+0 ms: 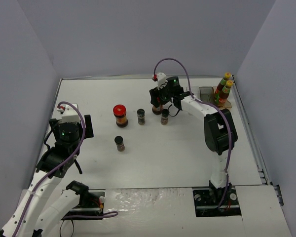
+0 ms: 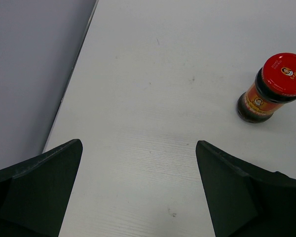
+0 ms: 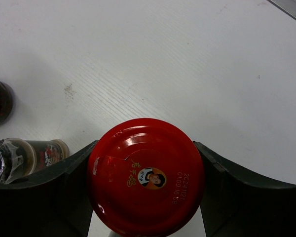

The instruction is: Organize the condiment bottles

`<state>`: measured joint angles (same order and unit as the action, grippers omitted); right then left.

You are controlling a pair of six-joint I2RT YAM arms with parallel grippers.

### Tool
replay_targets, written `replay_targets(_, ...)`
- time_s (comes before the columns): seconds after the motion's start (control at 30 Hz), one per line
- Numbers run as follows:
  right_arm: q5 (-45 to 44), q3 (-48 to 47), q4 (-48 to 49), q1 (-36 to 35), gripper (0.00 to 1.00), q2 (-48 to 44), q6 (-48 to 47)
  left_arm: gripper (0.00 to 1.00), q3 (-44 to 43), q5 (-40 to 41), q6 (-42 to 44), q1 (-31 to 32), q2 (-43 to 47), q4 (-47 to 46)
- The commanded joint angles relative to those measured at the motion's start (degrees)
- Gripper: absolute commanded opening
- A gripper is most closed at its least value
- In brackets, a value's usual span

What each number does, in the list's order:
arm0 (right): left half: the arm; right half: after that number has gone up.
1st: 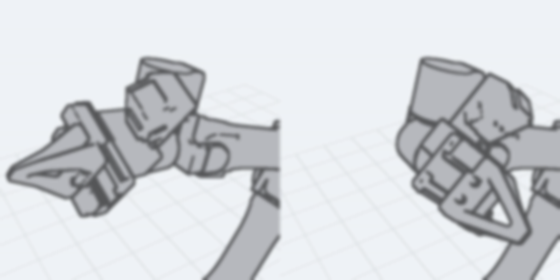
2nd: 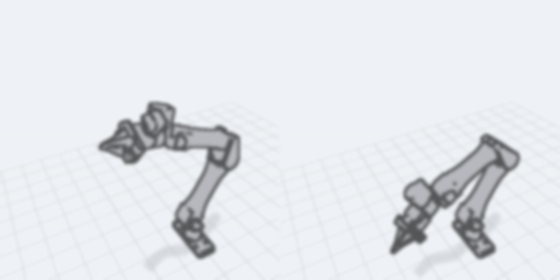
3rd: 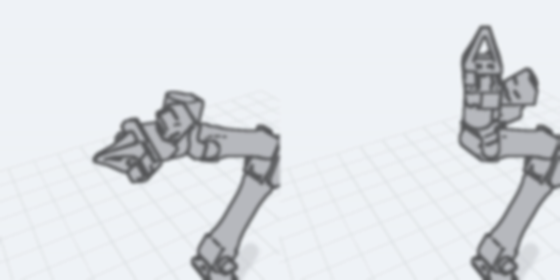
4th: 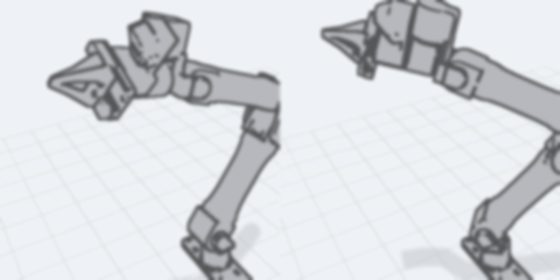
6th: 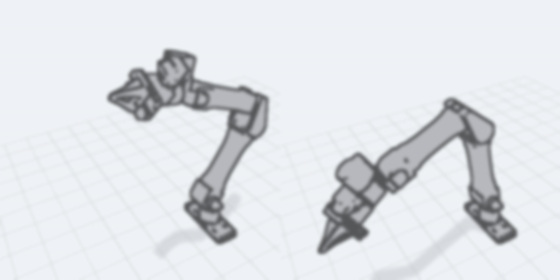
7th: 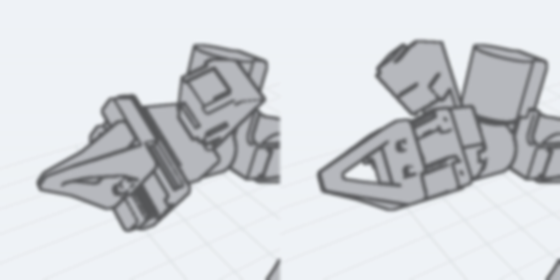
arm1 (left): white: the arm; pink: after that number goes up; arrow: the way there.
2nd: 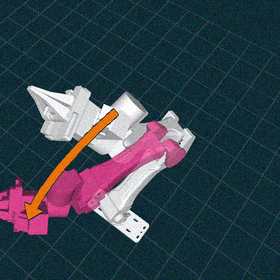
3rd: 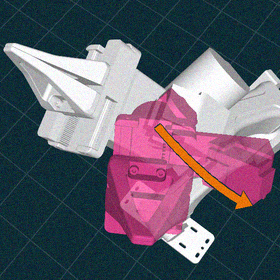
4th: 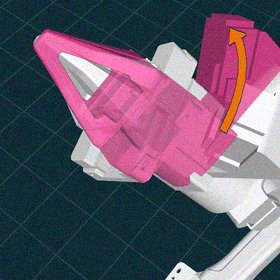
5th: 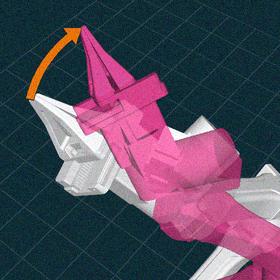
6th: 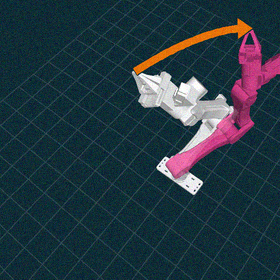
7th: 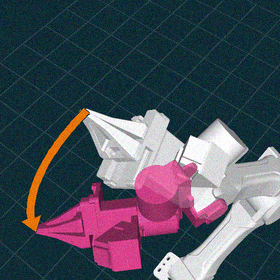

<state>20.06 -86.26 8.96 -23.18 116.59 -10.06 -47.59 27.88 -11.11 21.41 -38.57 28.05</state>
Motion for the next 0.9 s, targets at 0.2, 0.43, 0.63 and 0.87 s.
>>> replay_targets(0.2, -8.14, -2.02, 6.07, 9.86, 0.00, -15.94, 6.01, 0.97, -1.27, -0.13, 0.37, -0.23, 0.08, -3.02)
replay_targets(0.43, -13.91, -1.05, 6.10, 20.50, 0.00, -17.93, 9.73, 0.97, -1.36, -0.52, 0.30, -0.23, 0.27, -3.01)
replay_targets(0.63, -13.78, -1.46, 6.75, 25.70, 0.00, -15.62, 9.98, 0.97, -1.31, -0.46, 0.30, -0.23, 0.33, -3.00)
replay_targets(0.87, -14.10, -2.20, 8.45, 27.59, 0.00, -11.76, 9.98, 0.97, -1.27, -0.37, 0.32, -0.23, 0.49, -2.98)
